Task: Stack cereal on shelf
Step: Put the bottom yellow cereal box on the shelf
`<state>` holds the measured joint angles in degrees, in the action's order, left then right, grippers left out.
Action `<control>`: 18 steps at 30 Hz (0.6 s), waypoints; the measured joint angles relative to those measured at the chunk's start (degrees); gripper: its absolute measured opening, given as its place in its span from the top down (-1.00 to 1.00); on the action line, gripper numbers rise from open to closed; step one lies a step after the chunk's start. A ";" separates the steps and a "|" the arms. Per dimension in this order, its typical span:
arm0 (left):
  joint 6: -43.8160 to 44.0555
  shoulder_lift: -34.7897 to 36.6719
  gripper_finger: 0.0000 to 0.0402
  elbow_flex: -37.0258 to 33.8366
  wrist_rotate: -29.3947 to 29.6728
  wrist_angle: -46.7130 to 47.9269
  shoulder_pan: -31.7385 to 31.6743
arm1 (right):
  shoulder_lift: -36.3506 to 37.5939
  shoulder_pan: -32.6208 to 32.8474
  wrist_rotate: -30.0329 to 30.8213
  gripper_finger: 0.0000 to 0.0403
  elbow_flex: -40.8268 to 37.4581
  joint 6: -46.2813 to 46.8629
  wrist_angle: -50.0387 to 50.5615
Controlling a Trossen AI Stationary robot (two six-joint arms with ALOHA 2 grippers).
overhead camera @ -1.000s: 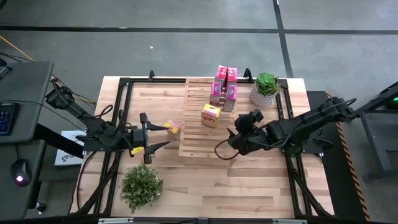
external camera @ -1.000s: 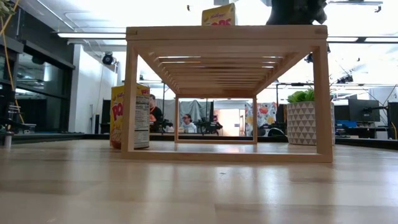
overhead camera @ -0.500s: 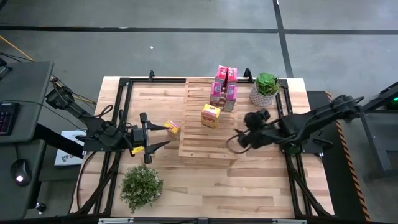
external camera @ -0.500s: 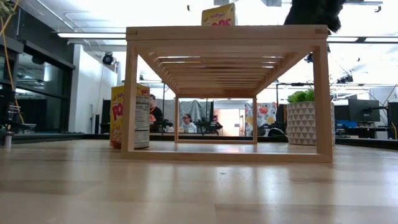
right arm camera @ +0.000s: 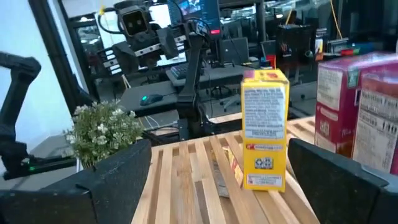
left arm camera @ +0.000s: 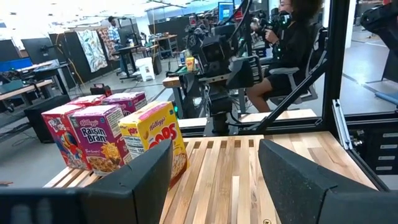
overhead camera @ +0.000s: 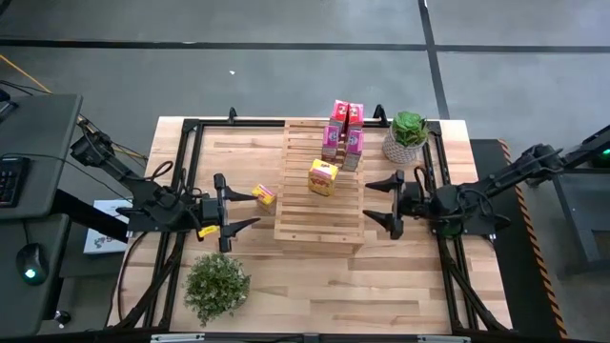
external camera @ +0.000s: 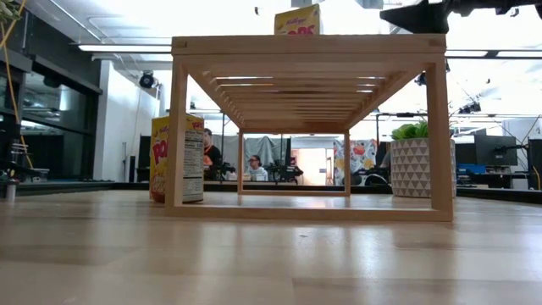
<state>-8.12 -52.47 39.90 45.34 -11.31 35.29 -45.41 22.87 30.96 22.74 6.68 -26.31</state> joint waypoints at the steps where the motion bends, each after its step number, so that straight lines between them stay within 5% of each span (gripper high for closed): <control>1: 0.00 0.00 -0.13 0.00 0.00 0.00 0.00 | -0.43 -0.15 -0.02 -0.84 -0.38 1.11 -0.81; 11: -0.04 0.00 -0.13 0.00 0.00 -0.15 0.00 | -7.87 -3.66 0.62 -0.84 -0.55 3.34 -5.99; 18: -0.04 0.00 -0.13 0.00 0.00 -0.17 0.00 | -17.58 -5.64 10.38 -0.84 3.89 -0.68 -4.48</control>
<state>-8.16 -52.47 39.90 45.34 -11.49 35.29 -62.99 17.24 41.34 26.63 6.01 -30.79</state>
